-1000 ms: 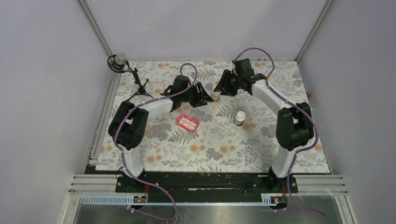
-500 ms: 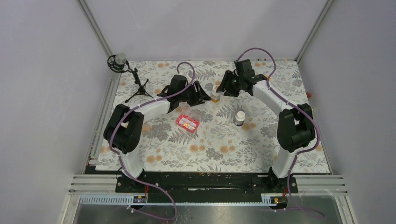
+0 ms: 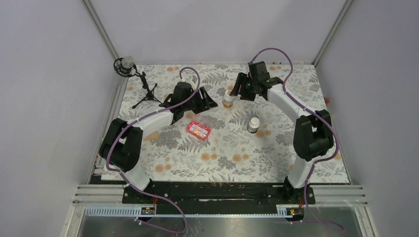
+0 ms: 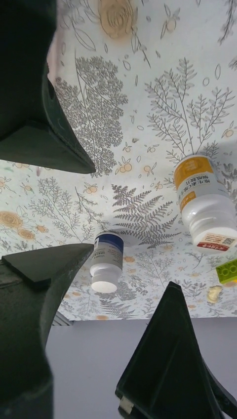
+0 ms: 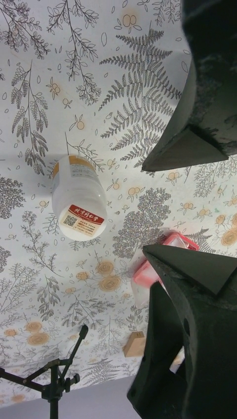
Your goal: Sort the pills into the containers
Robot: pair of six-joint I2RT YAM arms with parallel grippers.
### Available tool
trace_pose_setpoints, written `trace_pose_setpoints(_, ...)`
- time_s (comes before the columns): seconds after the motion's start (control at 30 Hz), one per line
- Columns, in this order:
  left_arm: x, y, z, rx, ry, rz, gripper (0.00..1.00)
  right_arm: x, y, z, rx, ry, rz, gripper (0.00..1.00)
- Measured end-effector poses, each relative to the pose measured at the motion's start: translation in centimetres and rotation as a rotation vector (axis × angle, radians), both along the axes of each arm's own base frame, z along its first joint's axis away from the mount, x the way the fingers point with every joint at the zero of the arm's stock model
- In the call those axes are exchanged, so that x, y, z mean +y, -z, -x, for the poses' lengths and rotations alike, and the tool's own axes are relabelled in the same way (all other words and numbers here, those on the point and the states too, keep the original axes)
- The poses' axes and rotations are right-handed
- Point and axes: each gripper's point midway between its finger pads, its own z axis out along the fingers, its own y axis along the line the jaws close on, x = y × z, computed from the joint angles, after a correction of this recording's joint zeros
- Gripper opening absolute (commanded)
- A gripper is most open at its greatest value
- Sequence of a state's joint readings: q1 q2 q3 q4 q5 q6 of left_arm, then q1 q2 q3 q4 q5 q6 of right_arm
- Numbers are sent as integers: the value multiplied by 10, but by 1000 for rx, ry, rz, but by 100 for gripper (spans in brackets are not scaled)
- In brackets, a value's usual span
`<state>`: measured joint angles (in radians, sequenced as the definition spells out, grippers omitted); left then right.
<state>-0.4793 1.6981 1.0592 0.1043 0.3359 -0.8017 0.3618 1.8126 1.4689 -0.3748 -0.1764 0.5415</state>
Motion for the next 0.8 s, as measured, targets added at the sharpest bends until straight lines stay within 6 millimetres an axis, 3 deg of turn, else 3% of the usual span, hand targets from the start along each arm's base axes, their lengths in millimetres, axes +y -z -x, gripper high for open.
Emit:
trace_pose_setpoints(0.2, 32, -30, 15, -121, -67, -67, 54, 8, -7, 16, -39, -35, 33, 61)
trace_pose_setpoints(0.3, 57, -47, 32, -192, -128, -101, 49, 31, -18, 36, -93, -117, 65, 57)
trace_pose_setpoints(0.4, 88, -48, 55, -223, -211, -148, 45, 67, -23, 58, -153, -235, 98, 49)
trace_pose_setpoints(0.47, 105, -37, 66, -213, -260, -181, 44, 85, -18, 72, -166, -300, 132, 42)
trace_pose_setpoints(0.53, 124, -11, 82, -157, -309, -234, 42, 97, -9, 78, -169, -335, 180, 39)
trace_pose_setpoints(0.67, 148, 41, 111, -10, -350, -332, 35, 102, 16, 69, -152, -315, 285, 38)
trace_pose_setpoints(0.8, 158, 73, 128, 98, -360, -391, 26, 98, 37, 57, -116, -293, 382, 38)
